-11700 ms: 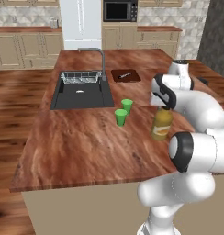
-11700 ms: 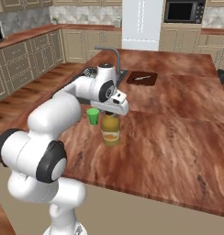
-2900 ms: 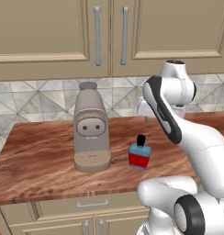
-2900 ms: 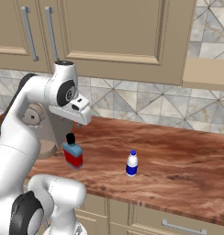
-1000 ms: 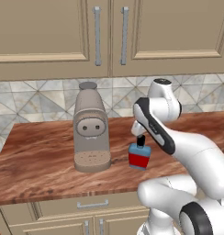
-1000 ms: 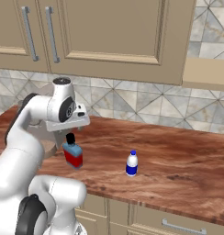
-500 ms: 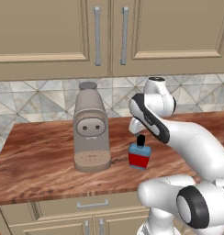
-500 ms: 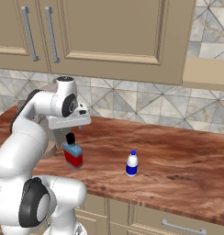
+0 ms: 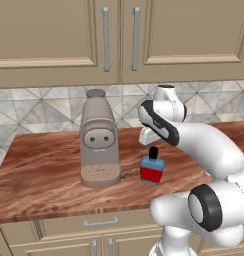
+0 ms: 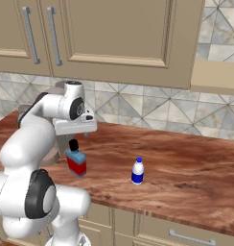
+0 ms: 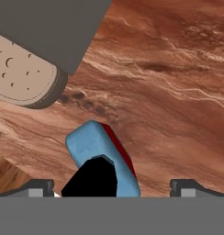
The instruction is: Place the drinks on the dining counter in a tight cluster.
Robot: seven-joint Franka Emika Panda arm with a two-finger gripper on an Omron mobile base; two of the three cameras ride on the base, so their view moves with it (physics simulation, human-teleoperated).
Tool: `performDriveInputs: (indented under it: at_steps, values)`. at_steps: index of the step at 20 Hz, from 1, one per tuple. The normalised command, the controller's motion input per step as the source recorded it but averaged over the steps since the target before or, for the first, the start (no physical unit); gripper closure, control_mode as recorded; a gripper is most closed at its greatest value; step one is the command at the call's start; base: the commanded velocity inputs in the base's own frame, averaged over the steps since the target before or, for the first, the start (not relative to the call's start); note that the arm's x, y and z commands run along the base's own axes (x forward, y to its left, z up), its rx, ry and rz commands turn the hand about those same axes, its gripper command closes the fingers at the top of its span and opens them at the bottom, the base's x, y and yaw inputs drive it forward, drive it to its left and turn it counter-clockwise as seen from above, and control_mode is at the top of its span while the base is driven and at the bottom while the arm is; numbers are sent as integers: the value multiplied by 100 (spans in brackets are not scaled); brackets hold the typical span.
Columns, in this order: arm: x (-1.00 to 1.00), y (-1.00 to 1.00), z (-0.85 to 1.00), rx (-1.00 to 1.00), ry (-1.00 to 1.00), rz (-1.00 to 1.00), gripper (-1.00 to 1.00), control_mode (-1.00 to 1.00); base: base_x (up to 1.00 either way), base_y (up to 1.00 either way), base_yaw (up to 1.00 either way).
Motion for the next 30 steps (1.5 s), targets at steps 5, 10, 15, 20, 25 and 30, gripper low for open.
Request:
performDriveInputs:
  at_steps: [5, 10, 15, 20, 25, 30]
  values:
    - [-6, 0, 0, 0, 0, 0, -100, -100, 0, 0, 0]
    - [-10, 4, 0, 0, 0, 0, -100, -100, 0, 0, 0]
    - [-11, 10, 0, 0, 0, 0, -100, -100, 0, 0, 0]
    - [0, 3, -12, 0, 0, 0, -100, -100, 0, 0, 0]
    - [0, 0, -23, 0, 0, 0, -100, -100, 0, 0, 0]
    - [0, 0, -20, 0, 1, 0, -100, -100, 0, 0, 0]
